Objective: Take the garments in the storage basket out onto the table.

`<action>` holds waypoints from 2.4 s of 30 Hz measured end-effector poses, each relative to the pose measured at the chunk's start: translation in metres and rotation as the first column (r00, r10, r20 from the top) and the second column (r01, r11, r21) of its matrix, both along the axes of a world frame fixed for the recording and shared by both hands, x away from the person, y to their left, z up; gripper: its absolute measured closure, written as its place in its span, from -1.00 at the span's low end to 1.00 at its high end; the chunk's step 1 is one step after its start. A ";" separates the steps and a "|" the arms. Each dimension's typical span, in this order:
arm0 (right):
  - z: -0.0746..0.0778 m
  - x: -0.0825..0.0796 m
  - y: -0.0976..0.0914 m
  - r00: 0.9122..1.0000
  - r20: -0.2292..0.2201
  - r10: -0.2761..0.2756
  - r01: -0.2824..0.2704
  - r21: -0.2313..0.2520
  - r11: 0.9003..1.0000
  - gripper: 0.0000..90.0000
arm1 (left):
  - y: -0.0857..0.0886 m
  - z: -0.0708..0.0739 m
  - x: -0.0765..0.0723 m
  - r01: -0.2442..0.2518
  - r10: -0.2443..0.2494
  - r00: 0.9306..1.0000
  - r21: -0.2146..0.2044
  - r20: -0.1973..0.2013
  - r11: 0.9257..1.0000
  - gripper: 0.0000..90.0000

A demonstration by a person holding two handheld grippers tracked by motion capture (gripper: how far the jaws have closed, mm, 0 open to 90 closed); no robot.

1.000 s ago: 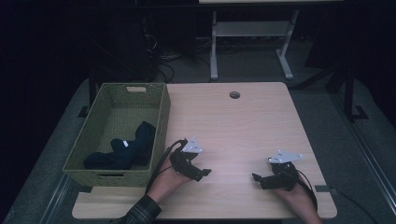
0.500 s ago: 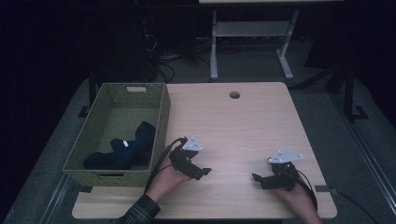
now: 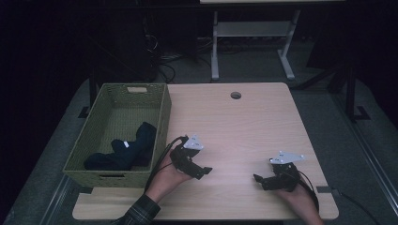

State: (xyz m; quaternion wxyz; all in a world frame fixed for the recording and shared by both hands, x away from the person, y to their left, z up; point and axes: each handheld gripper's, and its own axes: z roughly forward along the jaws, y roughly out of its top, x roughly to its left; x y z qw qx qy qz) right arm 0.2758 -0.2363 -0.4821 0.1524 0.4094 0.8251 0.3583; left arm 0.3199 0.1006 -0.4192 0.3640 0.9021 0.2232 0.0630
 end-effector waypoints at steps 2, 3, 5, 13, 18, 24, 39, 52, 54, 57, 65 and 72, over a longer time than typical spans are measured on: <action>0.000 0.000 0.000 1.000 0.000 0.000 0.000 0.000 1.000 -0.79 | 0.000 0.003 0.001 -0.003 0.003 1.000 0.000 0.000 1.000 -0.67; 0.000 0.000 0.000 1.000 0.000 0.000 0.000 0.000 1.000 -0.79 | 0.000 0.003 0.001 -0.003 0.003 1.000 0.000 0.000 1.000 -0.67; 0.000 0.000 0.000 1.000 0.000 0.000 0.000 0.000 1.000 -0.79 | 0.000 0.005 0.001 0.000 0.000 1.000 0.002 0.001 1.000 -0.67; 0.000 0.000 0.000 1.000 0.000 0.000 0.000 0.000 1.000 -0.79 | 0.001 0.013 0.003 0.002 -0.002 1.000 0.006 0.002 1.000 -0.67; 0.000 0.000 0.000 1.000 0.000 0.000 0.000 0.000 1.000 -0.79 | 0.000 0.017 0.005 0.012 -0.012 1.000 0.010 -0.012 1.000 -0.67; 0.000 0.000 0.000 1.000 0.000 0.000 0.000 0.000 1.000 -0.79 | 0.000 0.023 0.005 0.009 -0.009 1.000 0.006 -0.009 1.000 -0.67; 0.000 0.000 0.000 1.000 0.001 0.001 -0.001 0.000 1.000 -0.79 | 0.001 0.033 0.010 0.017 -0.017 0.999 0.007 -0.047 1.000 -0.67; 0.000 0.000 0.000 1.000 0.002 0.001 -0.001 0.000 1.000 -0.79 | 0.006 0.047 0.014 0.029 -0.027 0.998 0.031 -0.052 0.999 -0.67; 0.000 0.000 0.000 1.000 0.002 0.001 -0.001 0.001 1.000 -0.79 | 0.008 0.049 0.015 0.030 -0.028 0.998 0.030 -0.056 0.999 -0.67; 0.000 0.000 0.000 1.000 0.003 0.001 -0.001 0.000 1.000 -0.79 | 0.011 0.053 0.016 0.025 -0.023 0.998 0.032 -0.059 0.999 -0.67; 0.000 0.000 0.000 1.000 0.002 0.001 -0.001 0.000 1.000 -0.79 | 0.020 0.065 0.019 0.030 -0.029 0.998 0.020 -0.063 0.999 -0.65; 0.000 0.000 0.000 1.000 0.003 0.001 -0.001 0.000 1.000 -0.79 | 0.029 0.078 0.021 0.029 -0.027 0.998 0.043 -0.048 0.999 -0.65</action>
